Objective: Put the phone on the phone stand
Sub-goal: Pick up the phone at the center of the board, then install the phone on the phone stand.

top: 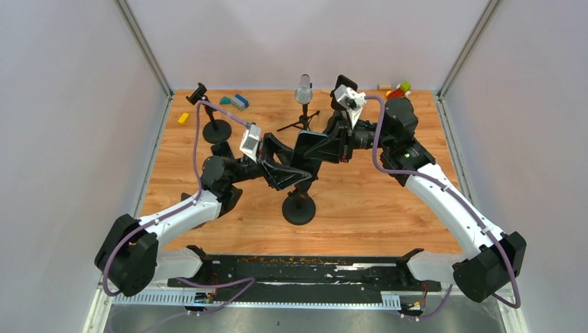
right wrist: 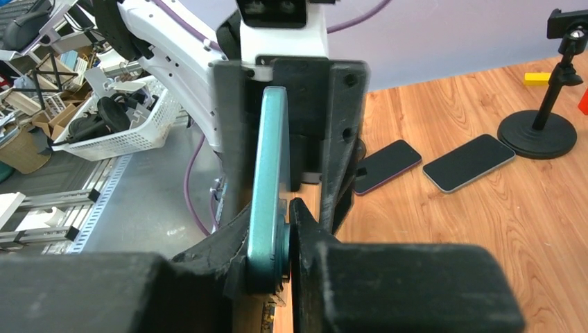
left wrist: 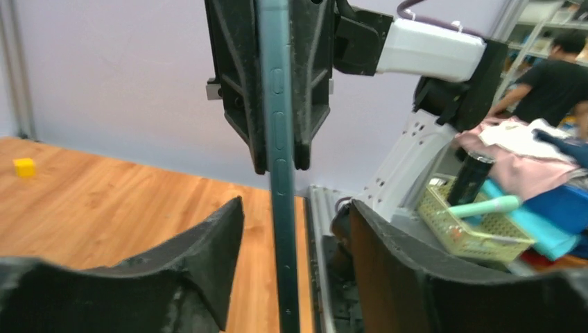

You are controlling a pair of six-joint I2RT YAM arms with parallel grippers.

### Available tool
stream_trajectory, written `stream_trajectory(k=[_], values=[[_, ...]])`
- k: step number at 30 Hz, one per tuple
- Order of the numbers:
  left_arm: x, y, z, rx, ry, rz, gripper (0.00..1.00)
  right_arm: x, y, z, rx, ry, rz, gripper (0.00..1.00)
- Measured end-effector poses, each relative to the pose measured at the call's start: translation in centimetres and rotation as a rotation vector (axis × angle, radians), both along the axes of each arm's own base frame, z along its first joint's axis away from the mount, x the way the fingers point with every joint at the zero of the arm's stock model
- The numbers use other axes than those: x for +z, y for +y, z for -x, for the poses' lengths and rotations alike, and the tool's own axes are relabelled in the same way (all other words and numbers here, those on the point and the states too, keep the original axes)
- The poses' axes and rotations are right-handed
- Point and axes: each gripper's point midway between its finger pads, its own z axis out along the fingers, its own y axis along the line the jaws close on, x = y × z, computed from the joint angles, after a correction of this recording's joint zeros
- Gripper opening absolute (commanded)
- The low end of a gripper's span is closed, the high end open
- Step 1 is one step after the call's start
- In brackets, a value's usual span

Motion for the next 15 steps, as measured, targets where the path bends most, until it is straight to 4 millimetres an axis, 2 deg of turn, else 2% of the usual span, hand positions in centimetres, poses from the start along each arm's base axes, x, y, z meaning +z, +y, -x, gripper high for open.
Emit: stream_trajectory(k=[1, 3, 7, 12, 15], values=[[0.0, 0.1, 0.1, 0.007, -0.014, -0.008, 0.85, -0.2, -0.2, 0.0, -0.003, 0.001, 0.005, 0.00], [-0.2, 0.3, 0.2, 0.025, -0.040, -0.033, 0.98, -0.4, -0.8, -0.2, -0.017, 0.000, 0.014, 0.00], [-1.1, 0.6, 0.1, 0.072, -0.093, -0.137, 1.00, -0.2, -3.3, -1.1, -0.090, -0.030, 0.026, 0.00], [-1.7, -0.1, -1.9, 0.175, -0.148, -0.334, 1.00, 0.3, -6.3, -1.6, -0.184, -0.082, 0.043, 0.00], [-2.3, -0.6, -2.1, 0.226, -0.198, -0.472, 1.00, 0.1, -7.5, -1.7, -0.225, -0.100, 0.056, 0.00]])
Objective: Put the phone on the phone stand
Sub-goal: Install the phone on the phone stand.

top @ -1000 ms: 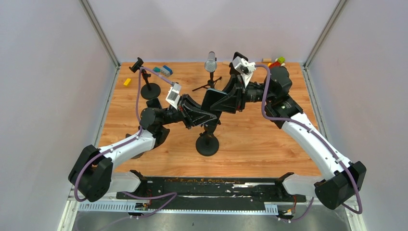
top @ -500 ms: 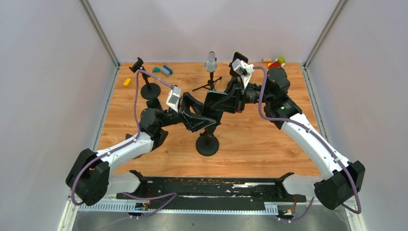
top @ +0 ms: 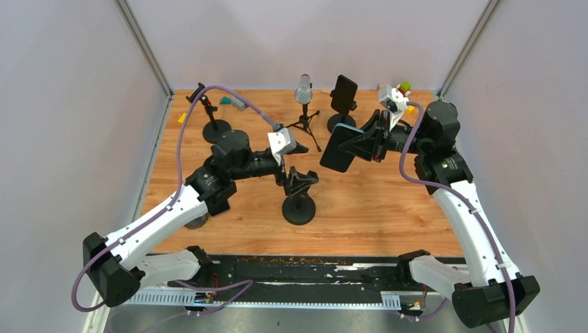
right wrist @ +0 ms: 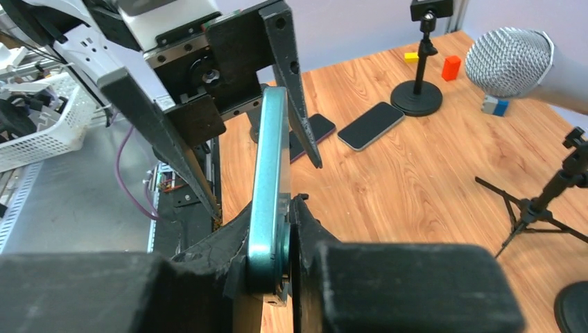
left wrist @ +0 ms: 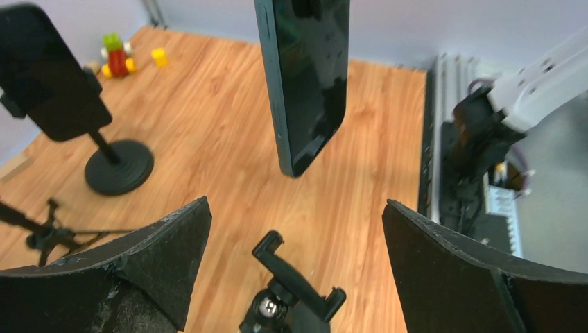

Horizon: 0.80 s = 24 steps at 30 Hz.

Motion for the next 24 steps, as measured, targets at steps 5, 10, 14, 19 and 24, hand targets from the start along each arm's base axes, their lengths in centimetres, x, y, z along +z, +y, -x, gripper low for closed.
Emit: stream_trajectory(k=[5, 10, 14, 19, 24], values=[[-4.1, 0.3, -0.5, 0.095, -0.023, -0.214, 1.00, -1.1, -0.9, 0.0, -0.033, 0.006, 0.021, 0.00], [-9.5, 0.4, -1.0, 0.155, -0.005, -0.427, 1.00, -1.9, -1.4, -0.3, -0.056, 0.013, 0.040, 0.00], [-11.9, 0.7, -1.0, 0.166, 0.009, -0.540, 1.00, -2.3, -1.8, -0.6, -0.081, 0.016, 0.053, 0.00], [-12.5, 1.7, -1.0, 0.186, -0.003, -0.601, 1.00, -2.7, -2.0, -0.7, -0.091, 0.009, 0.063, 0.00], [-12.2, 2.6, -1.2, 0.209, -0.035, -0.628, 1.00, -3.4, -2.0, -0.7, -0.088, 0.012, 0.075, 0.00]])
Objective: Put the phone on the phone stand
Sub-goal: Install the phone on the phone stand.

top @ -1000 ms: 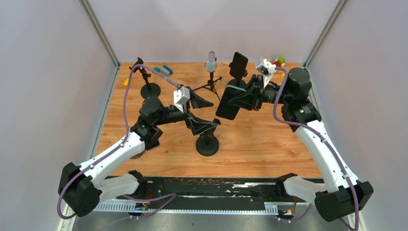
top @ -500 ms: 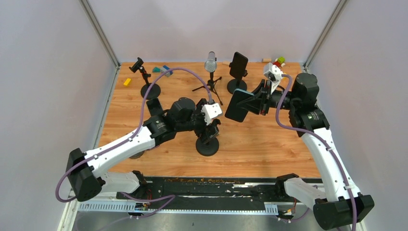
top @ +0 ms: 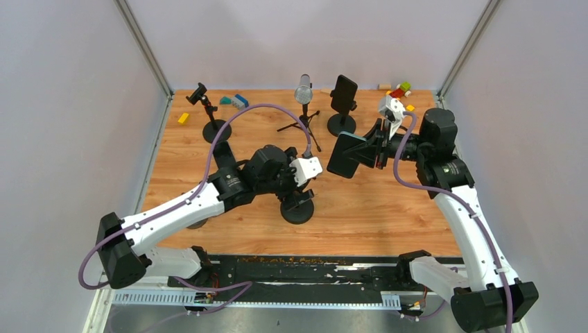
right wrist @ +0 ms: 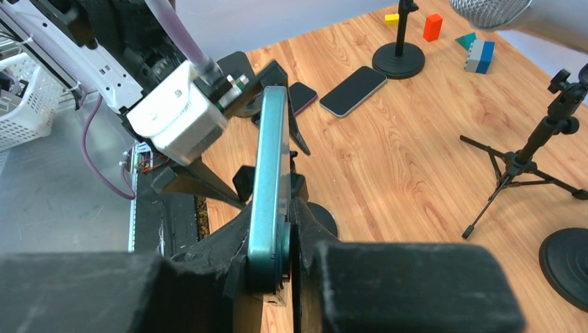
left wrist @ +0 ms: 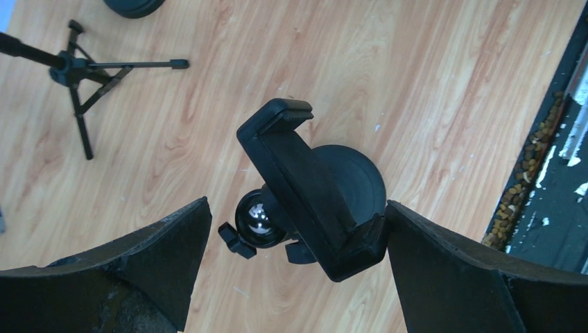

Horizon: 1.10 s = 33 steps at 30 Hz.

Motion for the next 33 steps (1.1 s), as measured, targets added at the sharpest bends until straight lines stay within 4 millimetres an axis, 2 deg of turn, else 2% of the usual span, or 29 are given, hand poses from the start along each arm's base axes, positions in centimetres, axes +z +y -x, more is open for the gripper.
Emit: stream_trajectory(k=[17, 25, 29, 33], values=[[1.9, 4.4, -0.6, 0.050, -0.159, -0.094, 1.00, -2.6, 0.4, 0.2, 0.040, -0.006, 0.056, 0.00], [1.4, 7.0, 0.3, 0.060, -0.202, -0.129, 1.00, -3.4, 0.7, 0.3, 0.049, -0.003, 0.077, 0.00], [1.0, 7.8, 0.8, 0.058, -0.205, -0.132, 0.99, -4.1, 0.9, 0.2, 0.050, 0.009, 0.092, 0.00], [0.8, 8.3, 1.0, 0.062, -0.209, -0.130, 0.94, -4.8, 0.9, 0.1, 0.044, 0.031, 0.109, 0.00]])
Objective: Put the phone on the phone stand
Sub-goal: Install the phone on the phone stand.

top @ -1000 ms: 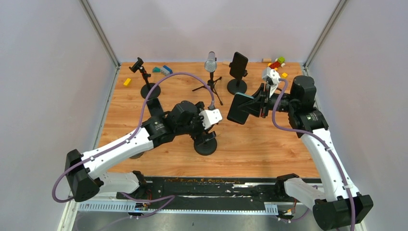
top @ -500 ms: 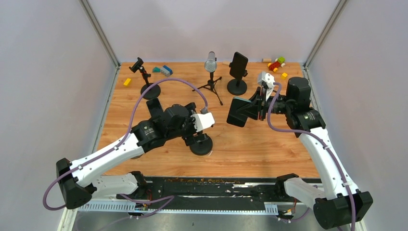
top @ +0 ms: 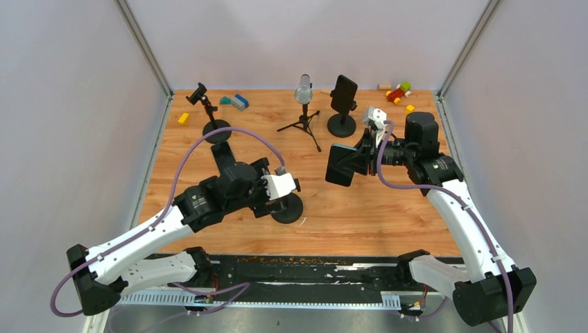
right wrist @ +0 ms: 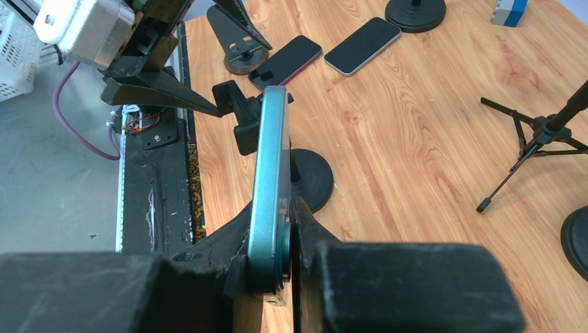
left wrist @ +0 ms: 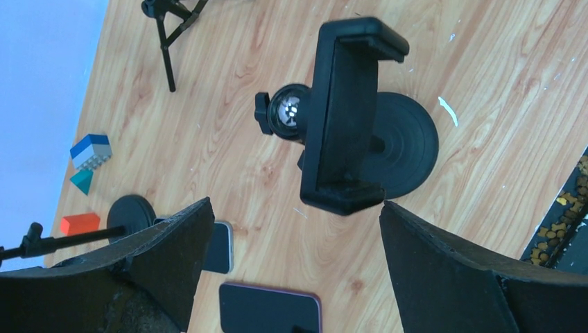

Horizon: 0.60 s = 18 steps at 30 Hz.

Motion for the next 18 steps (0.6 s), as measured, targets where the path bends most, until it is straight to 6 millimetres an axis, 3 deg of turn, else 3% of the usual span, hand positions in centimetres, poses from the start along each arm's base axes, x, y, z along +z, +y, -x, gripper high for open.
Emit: stream_trajectory(k=[6, 8, 14, 18], values=[[0.0, 1.2, 0.3, 0.025, -0.008, 0.024, 0.76, -0.6, 0.0, -0.3, -0.011, 0.002, 0.020, 0.00], [0.4, 1.6, 0.2, 0.041, -0.011, 0.045, 0.74, -0.7, 0.0, -0.3, -0.011, 0.006, 0.025, 0.00], [0.7, 1.5, 0.6, 0.029, 0.018, 0.093, 0.90, -1.2, -0.1, -0.6, -0.016, 0.020, 0.036, 0.00], [-0.1, 0.5, 2.2, -0.055, 0.093, 0.103, 0.92, -1.4, -0.1, -0.6, -0.016, 0.024, 0.040, 0.00]])
